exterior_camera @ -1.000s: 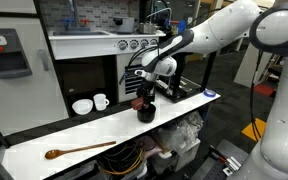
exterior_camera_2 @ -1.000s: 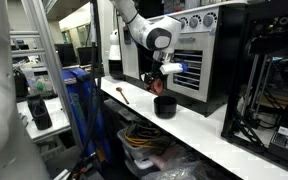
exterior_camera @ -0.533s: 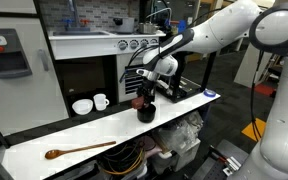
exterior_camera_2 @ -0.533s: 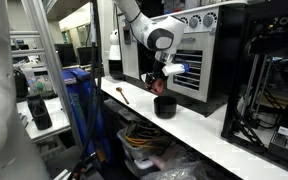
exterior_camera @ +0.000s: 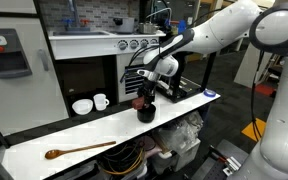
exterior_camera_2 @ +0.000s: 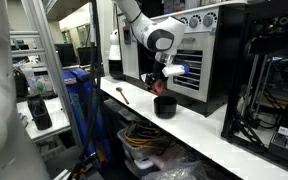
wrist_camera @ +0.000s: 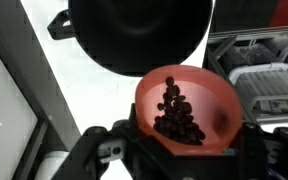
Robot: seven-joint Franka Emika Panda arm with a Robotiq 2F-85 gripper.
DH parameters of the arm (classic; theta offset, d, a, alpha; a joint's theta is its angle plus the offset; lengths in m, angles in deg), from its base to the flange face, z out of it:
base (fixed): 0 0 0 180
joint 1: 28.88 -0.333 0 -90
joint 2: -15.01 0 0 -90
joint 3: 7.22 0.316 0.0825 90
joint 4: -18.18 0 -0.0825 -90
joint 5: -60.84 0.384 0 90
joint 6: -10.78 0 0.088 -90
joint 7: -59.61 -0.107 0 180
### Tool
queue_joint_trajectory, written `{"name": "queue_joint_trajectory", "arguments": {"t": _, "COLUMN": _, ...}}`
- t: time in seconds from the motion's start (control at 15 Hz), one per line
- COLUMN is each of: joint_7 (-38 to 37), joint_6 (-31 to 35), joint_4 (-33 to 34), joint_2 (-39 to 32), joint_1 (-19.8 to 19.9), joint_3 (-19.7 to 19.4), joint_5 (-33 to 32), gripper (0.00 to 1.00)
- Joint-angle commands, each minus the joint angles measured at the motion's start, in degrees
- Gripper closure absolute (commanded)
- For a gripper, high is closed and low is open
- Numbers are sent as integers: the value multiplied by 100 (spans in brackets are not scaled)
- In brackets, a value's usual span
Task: Pick up the pink cup and pour it's content into the black bowl
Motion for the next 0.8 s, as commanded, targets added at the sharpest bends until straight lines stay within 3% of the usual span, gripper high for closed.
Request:
{"name": "queue_joint_trajectory", "arguments": {"t": 0.0, "joint_7": 316, "joint_6": 5, "joint_4": -253, "joint_2": 246, "joint_1": 76, "joint_3": -2, "joint_5": 305, "gripper": 52}}
{"name": "queue_joint_trajectory", "arguments": {"t": 0.73, "joint_7": 963, "joint_6": -35, "joint_4": -468, "joint_2": 414, "joint_1": 71, "joint_3": -179, "joint_5": 994, "gripper": 52}}
